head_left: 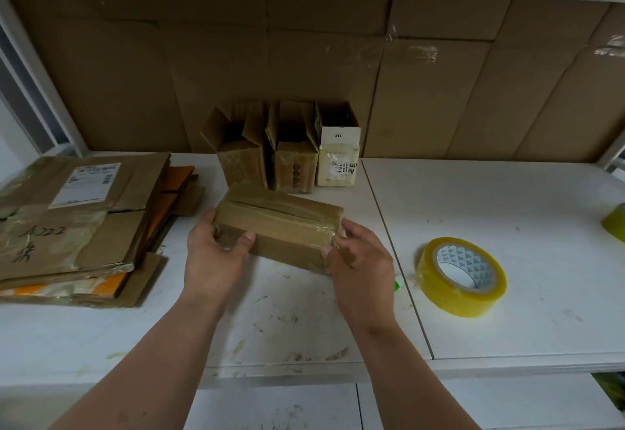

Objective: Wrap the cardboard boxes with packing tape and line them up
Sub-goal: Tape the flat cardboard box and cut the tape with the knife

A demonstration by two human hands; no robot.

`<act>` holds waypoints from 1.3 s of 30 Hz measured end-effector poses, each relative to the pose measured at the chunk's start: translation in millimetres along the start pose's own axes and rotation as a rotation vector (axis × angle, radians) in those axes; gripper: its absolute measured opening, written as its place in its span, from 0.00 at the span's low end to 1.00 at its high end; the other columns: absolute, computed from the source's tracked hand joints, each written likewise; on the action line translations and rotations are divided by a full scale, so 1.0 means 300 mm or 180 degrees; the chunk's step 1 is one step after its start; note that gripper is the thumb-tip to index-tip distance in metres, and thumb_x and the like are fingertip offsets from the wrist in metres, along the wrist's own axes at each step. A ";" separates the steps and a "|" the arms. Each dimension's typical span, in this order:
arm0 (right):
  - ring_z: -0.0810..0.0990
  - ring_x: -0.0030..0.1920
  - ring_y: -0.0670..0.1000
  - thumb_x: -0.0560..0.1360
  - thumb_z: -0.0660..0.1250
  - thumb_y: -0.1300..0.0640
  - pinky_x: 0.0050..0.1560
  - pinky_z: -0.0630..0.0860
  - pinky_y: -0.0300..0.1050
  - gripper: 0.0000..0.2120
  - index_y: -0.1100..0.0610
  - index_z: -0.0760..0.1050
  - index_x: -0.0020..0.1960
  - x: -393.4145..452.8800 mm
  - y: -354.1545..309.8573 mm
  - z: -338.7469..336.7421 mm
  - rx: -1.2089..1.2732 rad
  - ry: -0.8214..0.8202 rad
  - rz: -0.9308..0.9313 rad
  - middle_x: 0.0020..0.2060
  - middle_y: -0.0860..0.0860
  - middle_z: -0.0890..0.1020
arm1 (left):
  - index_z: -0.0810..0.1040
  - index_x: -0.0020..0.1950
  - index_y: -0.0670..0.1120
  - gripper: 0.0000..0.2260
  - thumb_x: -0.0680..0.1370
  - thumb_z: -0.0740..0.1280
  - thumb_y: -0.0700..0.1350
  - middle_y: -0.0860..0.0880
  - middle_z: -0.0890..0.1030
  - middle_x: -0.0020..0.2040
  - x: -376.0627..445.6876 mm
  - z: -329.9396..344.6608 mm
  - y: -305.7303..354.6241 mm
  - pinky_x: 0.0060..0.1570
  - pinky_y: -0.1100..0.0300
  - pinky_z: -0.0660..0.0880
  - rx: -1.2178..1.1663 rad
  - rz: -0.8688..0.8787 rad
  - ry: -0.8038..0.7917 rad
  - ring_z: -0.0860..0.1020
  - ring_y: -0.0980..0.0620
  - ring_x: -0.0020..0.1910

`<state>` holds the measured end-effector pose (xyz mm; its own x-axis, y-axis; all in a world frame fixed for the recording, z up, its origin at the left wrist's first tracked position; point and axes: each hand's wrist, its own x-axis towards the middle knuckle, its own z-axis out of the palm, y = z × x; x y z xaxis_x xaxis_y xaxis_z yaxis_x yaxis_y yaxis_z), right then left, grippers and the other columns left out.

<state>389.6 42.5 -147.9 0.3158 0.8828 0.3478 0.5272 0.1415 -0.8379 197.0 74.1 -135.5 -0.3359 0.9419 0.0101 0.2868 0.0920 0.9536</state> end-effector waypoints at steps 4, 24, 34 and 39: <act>0.79 0.55 0.43 0.73 0.74 0.57 0.62 0.75 0.57 0.02 0.55 0.84 0.42 0.003 0.003 0.010 -0.0196 0.0113 -0.0200 0.53 0.37 0.78 | 0.57 0.79 0.55 0.34 0.77 0.71 0.49 0.51 0.61 0.78 0.002 0.003 0.009 0.71 0.45 0.66 0.0057 -0.0035 -0.0031 0.64 0.47 0.75; 0.77 0.61 0.43 0.77 0.64 0.54 0.65 0.76 0.53 0.15 0.56 0.81 0.61 -0.001 0.067 0.071 -0.0309 0.0377 -0.0388 0.63 0.48 0.80 | 0.59 0.79 0.55 0.31 0.79 0.68 0.50 0.51 0.63 0.77 0.060 0.012 -0.011 0.71 0.44 0.67 0.0328 0.0010 -0.0078 0.66 0.46 0.73; 0.71 0.69 0.49 0.79 0.66 0.55 0.57 0.70 0.42 0.09 0.55 0.70 0.42 0.076 0.004 -0.022 -0.0181 -0.0960 0.0475 0.77 0.44 0.62 | 0.64 0.76 0.53 0.29 0.78 0.70 0.52 0.50 0.68 0.73 0.064 0.013 -0.020 0.68 0.47 0.69 0.0093 -0.0016 0.0023 0.70 0.47 0.69; 0.75 0.57 0.48 0.78 0.67 0.58 0.45 0.71 0.39 0.10 0.54 0.64 0.47 0.070 0.008 -0.030 -0.0009 -0.1139 0.0441 0.71 0.42 0.70 | 0.64 0.74 0.53 0.26 0.78 0.70 0.50 0.48 0.71 0.68 0.068 0.000 -0.008 0.59 0.53 0.69 -0.0192 -0.0149 0.0034 0.71 0.45 0.66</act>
<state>404.7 57.3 -138.7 0.0891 0.9941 0.0620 0.5013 0.0090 -0.8652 189.7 93.1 -137.7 -0.3574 0.9334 -0.0321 0.2161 0.1161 0.9695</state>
